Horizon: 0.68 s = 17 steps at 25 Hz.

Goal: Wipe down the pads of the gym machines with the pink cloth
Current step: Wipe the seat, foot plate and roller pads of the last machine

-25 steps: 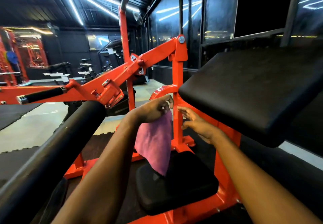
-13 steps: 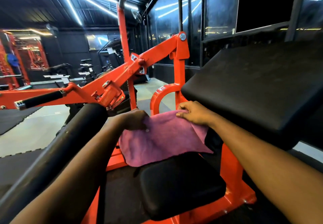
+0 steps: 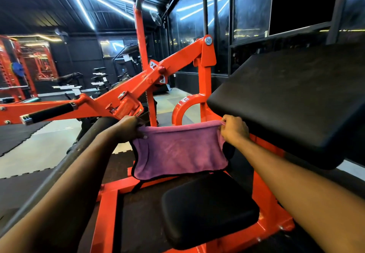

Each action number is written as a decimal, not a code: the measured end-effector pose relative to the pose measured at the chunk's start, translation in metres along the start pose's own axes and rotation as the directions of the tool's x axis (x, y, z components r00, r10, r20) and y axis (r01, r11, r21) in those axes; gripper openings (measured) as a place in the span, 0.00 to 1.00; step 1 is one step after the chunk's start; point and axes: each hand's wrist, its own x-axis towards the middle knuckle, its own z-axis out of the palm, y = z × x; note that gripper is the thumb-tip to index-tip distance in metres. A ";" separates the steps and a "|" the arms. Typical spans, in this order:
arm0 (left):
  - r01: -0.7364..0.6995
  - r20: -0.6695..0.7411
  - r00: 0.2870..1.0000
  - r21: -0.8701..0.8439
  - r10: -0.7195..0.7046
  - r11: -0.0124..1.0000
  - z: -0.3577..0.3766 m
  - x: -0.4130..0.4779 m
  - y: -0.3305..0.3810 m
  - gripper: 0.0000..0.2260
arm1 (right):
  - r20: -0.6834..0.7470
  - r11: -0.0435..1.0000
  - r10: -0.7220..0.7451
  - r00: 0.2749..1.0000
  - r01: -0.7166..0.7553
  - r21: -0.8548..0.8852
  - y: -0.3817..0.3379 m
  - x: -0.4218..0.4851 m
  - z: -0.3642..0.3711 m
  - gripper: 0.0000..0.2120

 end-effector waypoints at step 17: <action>0.156 -0.612 0.547 -0.596 -0.571 0.788 0.025 -0.036 -0.006 0.08 | 0.090 0.570 -0.061 0.994 -0.039 0.820 -0.007 0.009 0.018 0.13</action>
